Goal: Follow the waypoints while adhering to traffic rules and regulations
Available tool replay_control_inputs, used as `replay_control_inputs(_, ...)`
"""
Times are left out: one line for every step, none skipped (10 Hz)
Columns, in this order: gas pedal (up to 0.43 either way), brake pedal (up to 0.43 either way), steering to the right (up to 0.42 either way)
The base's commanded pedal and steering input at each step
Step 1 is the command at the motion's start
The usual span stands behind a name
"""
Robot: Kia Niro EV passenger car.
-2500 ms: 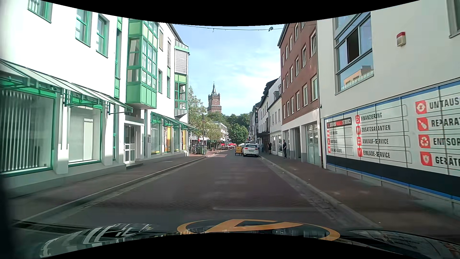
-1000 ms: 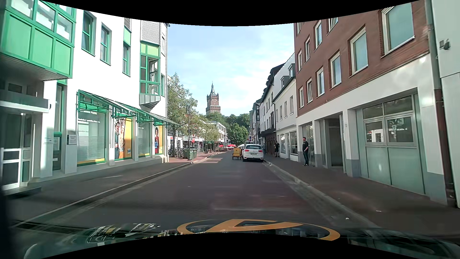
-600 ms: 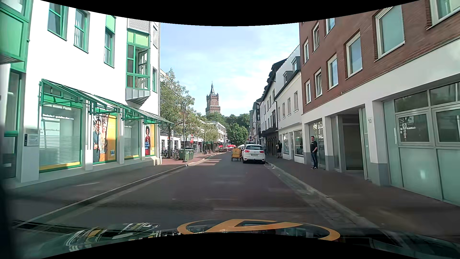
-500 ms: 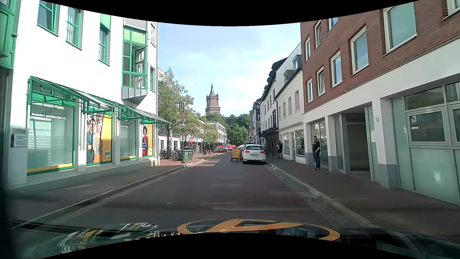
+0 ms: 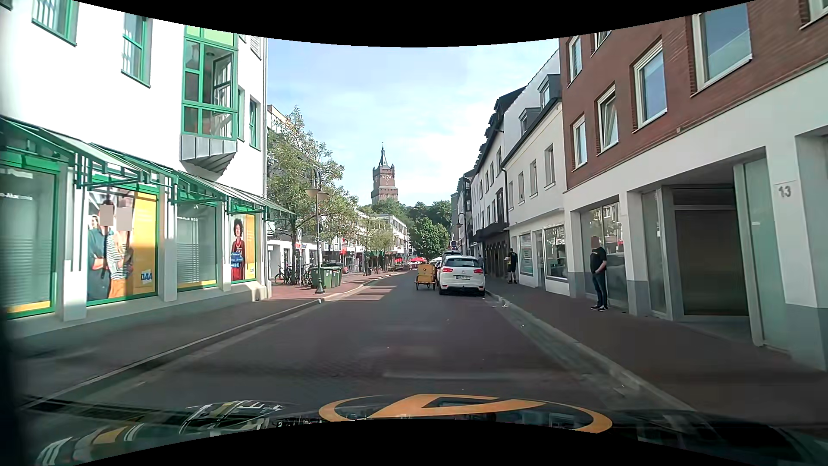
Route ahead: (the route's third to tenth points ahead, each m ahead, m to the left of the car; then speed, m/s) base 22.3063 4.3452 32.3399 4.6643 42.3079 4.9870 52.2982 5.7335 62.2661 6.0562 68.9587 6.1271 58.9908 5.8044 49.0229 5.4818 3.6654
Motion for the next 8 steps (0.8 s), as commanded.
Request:
replay_control_inputs(0.0,0.0,-0.028)
replay_control_inputs(0.0,0.0,-0.036)
replay_control_inputs(0.02,0.0,-0.045)
replay_control_inputs(0.087,0.0,-0.054)
replay_control_inputs(0.087,0.0,-0.065)
replay_control_inputs(0.087,0.0,-0.075)
replay_control_inputs(0.118,0.0,-0.085)
replay_control_inputs(0.13,0.0,-0.095)
